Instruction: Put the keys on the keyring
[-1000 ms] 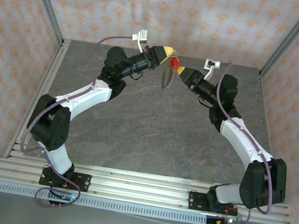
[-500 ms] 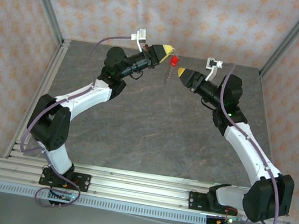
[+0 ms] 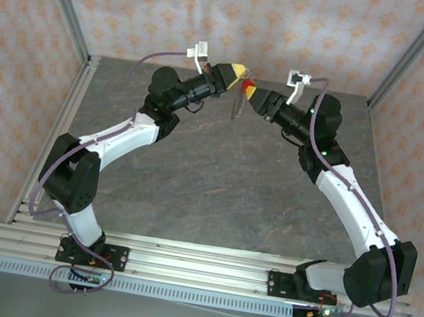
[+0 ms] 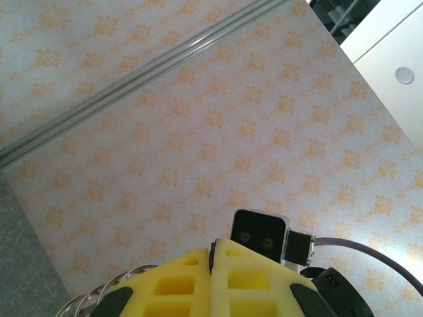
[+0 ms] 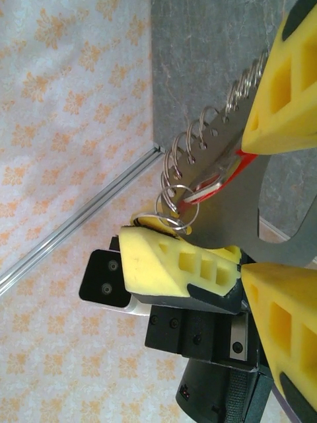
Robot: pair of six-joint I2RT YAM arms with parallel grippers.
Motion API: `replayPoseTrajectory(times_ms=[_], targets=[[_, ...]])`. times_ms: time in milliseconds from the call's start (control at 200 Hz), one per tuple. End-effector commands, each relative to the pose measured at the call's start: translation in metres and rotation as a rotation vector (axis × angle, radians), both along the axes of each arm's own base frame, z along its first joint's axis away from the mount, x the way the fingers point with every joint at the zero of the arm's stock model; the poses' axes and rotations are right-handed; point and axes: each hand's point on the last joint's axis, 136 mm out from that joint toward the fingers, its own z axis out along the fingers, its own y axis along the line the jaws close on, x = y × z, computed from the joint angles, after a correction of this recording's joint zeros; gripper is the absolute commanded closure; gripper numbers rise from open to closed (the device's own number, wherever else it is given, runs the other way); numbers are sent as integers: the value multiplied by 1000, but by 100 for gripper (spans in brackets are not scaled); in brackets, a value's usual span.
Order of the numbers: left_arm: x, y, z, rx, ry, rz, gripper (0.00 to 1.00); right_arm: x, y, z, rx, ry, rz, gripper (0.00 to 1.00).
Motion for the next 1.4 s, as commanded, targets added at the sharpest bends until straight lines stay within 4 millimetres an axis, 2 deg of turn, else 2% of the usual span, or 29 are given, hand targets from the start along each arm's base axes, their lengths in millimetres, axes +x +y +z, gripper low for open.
replayPoseTrajectory(times_ms=[0, 205, 330, 420, 601, 716, 1066, 1396], targets=[[-6, 0, 16, -37, -42, 3, 100, 2, 3, 16, -3, -55, 3, 54], [-6, -1, 17, -41, -43, 5, 100, 10, 7, 9, -12, -40, 6, 55], [-5, -1, 17, -41, -42, 6, 100, 11, 9, 7, -11, -38, 14, 59], [-4, -1, 15, -43, -37, 8, 100, 10, 11, 8, -8, -43, 26, 67], [-1, -1, 13, -46, -29, 10, 100, 1, 15, 11, -19, -61, 54, 91], [-1, -1, 13, -49, -29, 13, 100, -4, 19, 10, -34, -64, 76, 100], [-1, 1, 15, -57, -33, 23, 100, -12, 29, 0, -46, -39, 107, 100], [-1, 2, 16, -66, -36, 27, 100, -17, 39, -1, -36, -31, 137, 100]])
